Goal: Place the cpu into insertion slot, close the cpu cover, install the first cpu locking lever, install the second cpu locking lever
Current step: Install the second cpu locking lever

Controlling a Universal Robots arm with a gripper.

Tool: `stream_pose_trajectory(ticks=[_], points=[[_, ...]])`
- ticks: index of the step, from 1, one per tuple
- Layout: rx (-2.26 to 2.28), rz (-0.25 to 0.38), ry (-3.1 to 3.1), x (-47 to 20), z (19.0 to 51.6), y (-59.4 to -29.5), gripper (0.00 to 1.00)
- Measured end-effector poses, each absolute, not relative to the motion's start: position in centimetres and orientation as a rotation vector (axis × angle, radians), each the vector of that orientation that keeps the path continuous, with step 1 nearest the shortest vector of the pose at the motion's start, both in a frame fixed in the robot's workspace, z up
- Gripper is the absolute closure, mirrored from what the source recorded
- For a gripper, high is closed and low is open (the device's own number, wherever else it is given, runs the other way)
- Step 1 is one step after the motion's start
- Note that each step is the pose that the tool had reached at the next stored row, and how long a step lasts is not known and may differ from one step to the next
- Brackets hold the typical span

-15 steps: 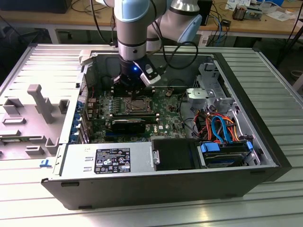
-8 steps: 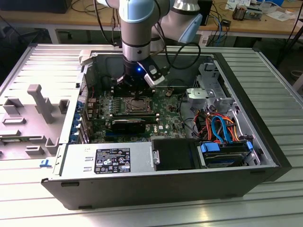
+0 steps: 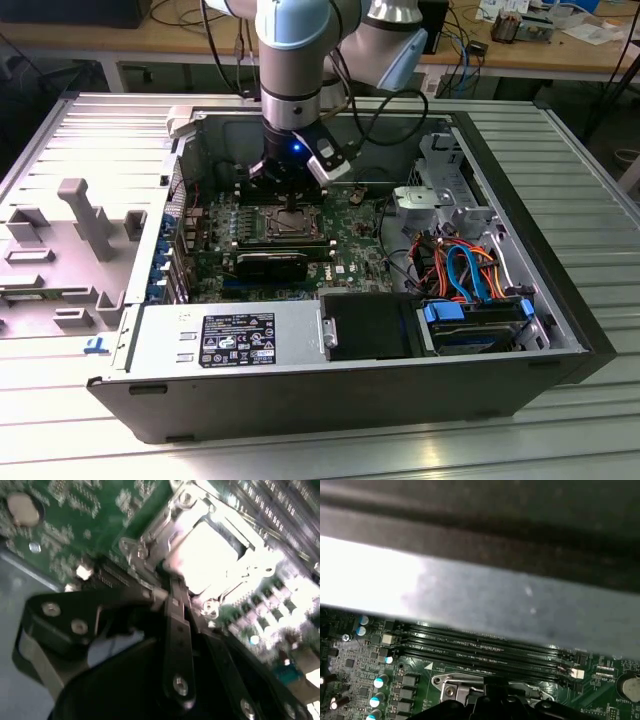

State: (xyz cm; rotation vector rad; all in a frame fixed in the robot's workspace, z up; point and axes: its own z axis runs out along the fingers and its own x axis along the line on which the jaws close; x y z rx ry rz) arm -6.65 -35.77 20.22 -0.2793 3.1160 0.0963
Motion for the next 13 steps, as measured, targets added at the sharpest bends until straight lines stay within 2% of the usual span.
stream_pose_trajectory(ticks=[13], points=[[-0.279,0.096,3.116,-6.64,20.22,-35.77,0.89]])
